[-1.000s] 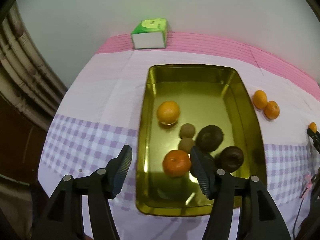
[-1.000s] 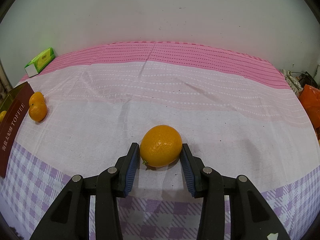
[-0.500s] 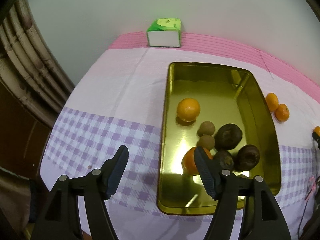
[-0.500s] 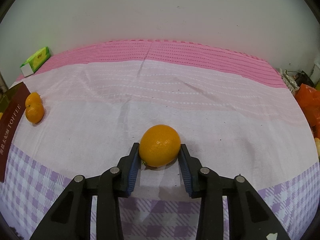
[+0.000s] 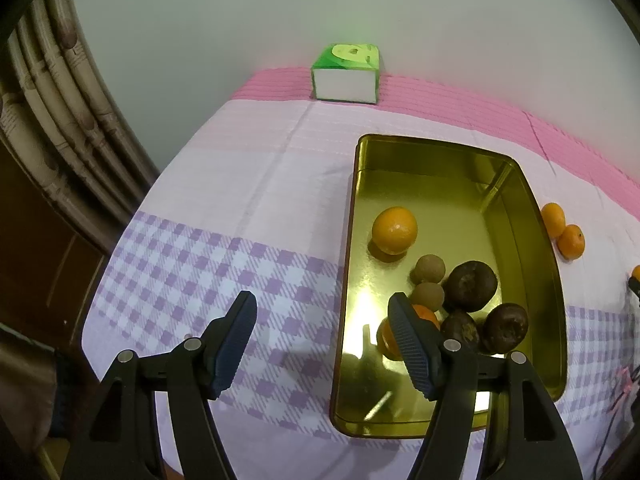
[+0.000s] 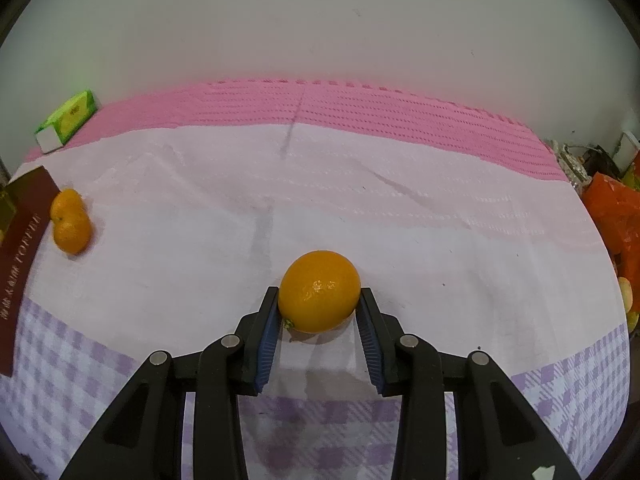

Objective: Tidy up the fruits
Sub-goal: 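Carry the yellow orange into the gold tin with the right gripper and release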

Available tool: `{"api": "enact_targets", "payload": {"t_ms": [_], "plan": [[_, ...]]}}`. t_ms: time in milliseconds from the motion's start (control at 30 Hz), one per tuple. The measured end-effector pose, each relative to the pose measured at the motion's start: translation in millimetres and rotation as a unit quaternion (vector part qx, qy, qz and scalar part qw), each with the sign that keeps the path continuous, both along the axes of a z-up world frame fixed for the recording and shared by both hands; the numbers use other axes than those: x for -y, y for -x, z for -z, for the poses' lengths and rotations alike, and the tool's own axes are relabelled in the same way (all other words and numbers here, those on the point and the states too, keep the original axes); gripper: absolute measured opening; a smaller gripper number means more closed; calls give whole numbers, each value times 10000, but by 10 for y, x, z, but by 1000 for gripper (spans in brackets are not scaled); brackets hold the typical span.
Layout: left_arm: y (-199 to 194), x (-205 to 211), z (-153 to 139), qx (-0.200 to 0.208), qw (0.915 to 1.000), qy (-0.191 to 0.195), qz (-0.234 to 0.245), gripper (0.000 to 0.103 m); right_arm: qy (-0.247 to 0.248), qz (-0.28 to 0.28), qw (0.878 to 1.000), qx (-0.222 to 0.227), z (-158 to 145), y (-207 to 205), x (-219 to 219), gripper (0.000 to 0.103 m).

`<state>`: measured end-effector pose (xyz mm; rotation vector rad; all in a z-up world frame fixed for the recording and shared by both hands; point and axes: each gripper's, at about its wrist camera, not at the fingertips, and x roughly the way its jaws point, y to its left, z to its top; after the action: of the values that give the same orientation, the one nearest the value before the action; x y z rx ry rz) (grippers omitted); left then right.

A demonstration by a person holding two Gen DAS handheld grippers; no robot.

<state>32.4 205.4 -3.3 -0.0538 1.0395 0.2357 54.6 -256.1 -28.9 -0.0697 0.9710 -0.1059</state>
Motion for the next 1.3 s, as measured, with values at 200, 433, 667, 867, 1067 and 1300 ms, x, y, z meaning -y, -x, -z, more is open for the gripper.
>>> {"api": "enact_targets", "payload": {"t_ms": [200, 433, 667, 867, 1067, 1300], "plan": [[15, 30, -47, 87, 9999, -79, 42, 70, -230, -363, 9990, 122, -195, 24, -309, 35], [31, 10, -87, 141, 9999, -58, -17, 71, -617, -1183, 9908, 240, -444, 15, -1026, 35], [43, -41, -125, 193, 9997, -62, -120, 72, -877, -2125, 9729, 232, -588, 50, -1871, 35], [52, -120, -140, 208, 9994, -12, -262, 72, -980, -2694, 9580, 92, -544, 97, -2402, 35], [60, -211, -147, 200, 9988, 117, -424, 73, -970, -3122, 9450, -108, -435, 182, -2825, 35], [60, -221, -153, 181, 9989, 113, -419, 73, -927, -3324, 9381, -282, -272, 243, -3084, 35]]}}
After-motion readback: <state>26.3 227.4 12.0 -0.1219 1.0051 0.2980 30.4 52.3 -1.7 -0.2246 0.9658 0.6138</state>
